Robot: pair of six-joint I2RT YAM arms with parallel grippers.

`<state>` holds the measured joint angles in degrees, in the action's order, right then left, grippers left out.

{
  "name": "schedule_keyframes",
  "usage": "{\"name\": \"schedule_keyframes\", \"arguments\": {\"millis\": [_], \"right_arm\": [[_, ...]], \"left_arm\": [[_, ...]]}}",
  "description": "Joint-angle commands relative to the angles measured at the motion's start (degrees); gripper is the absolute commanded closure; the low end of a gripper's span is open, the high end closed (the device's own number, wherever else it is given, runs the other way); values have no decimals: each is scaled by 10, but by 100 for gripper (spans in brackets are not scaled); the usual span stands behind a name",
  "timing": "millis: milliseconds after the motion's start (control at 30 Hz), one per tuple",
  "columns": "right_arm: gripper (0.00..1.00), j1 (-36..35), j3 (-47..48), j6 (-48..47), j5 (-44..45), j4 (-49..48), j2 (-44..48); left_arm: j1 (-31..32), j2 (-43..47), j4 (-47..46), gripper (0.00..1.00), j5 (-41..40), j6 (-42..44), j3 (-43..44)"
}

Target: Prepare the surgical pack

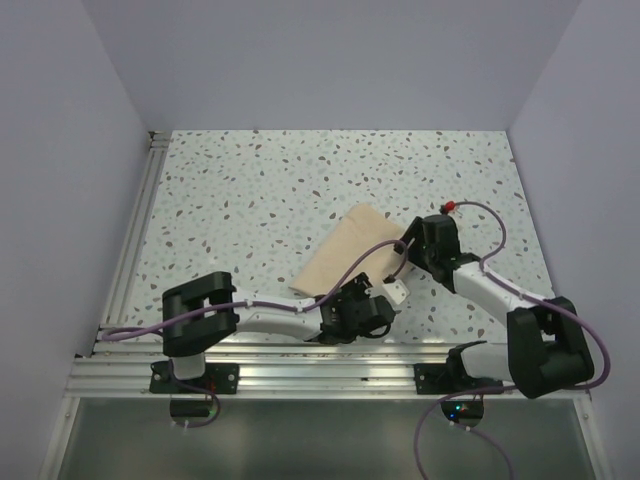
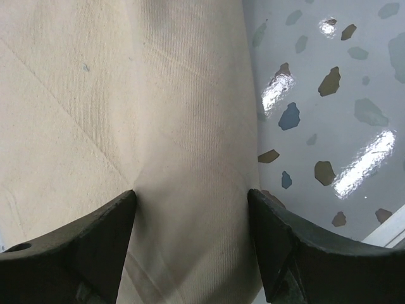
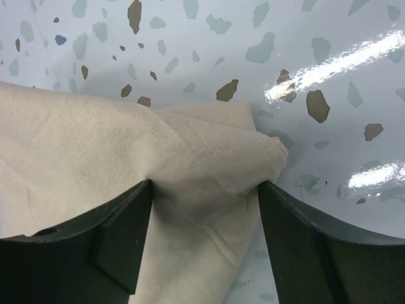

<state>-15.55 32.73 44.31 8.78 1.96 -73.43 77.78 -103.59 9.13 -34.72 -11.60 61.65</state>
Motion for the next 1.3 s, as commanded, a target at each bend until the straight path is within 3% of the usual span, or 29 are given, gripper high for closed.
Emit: {"name": "schedule_keyframes", "arguments": {"millis": [0, 167, 300, 400, 433, 567, 733, 1067, 1267], "right_arm": [[27, 21, -5, -10, 14, -45, -19], [34, 29, -28, -5, 5, -104, -28], [45, 34, -12, -16, 2, -107, -51], [59, 42, -2, -19, -2, -108, -67], [63, 45, 0, -20, -4, -109, -71], [80, 47, 15, -24, -14, -106, -76], [100, 47, 33, -34, -14, -74, -66], [100, 47, 73, -46, -18, -49, -51], [100, 47, 93, -37, -21, -55, -55]], "left_arm": [[4, -24, 16, 25, -34, -28, -21], [10, -37, 18, 27, -69, -28, -20], [11, -46, 23, 40, -67, -25, -20], [11, -50, 23, 56, -58, -20, -21], [11, -51, 20, 75, -53, -19, -21], [11, -57, 16, 99, -28, -20, -21], [6, -52, 19, 100, 0, -15, -14], [-10, -47, 66, 100, -48, 17, 15], [-54, -12, 63, 100, -67, 46, 15]]}}
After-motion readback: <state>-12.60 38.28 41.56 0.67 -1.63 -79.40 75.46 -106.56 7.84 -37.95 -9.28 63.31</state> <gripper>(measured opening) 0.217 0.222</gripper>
